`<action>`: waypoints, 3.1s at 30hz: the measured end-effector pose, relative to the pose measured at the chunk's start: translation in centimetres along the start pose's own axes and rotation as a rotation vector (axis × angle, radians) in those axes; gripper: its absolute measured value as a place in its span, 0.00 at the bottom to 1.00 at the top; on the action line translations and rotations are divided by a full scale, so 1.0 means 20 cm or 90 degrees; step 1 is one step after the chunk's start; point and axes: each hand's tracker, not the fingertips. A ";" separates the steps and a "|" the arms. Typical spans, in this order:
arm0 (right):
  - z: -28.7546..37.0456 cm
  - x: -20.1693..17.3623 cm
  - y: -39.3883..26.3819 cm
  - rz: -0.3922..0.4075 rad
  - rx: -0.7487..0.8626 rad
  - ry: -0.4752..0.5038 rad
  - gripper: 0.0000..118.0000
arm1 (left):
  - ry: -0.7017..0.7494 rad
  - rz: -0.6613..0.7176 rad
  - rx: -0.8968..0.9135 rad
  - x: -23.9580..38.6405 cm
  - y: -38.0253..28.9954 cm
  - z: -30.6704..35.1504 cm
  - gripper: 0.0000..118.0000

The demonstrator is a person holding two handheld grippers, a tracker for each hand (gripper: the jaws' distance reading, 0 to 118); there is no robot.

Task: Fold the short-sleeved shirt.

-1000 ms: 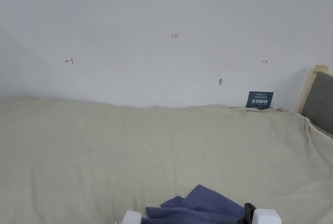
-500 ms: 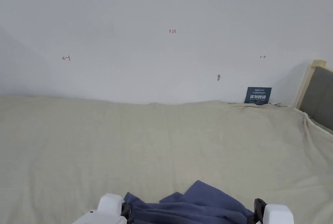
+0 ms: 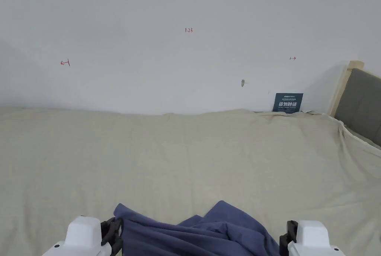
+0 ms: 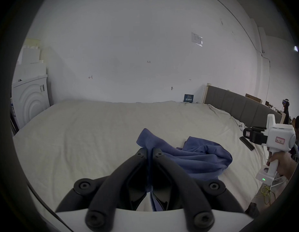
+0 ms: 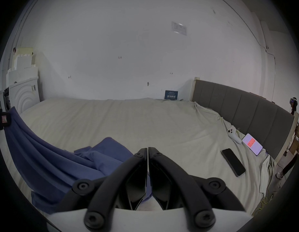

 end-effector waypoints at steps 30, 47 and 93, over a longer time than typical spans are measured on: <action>-0.32 -0.04 -0.02 0.009 -0.088 0.104 0.04 | 0.058 0.025 -0.048 -0.11 -0.03 -0.02 0.00; 0.02 -0.22 0.81 -0.029 0.112 0.095 0.04 | 0.154 0.012 0.095 -0.45 0.80 0.04 0.00; -0.49 -0.44 0.40 0.058 0.039 0.055 0.04 | 0.201 -0.018 -0.028 -0.73 0.21 -0.39 0.00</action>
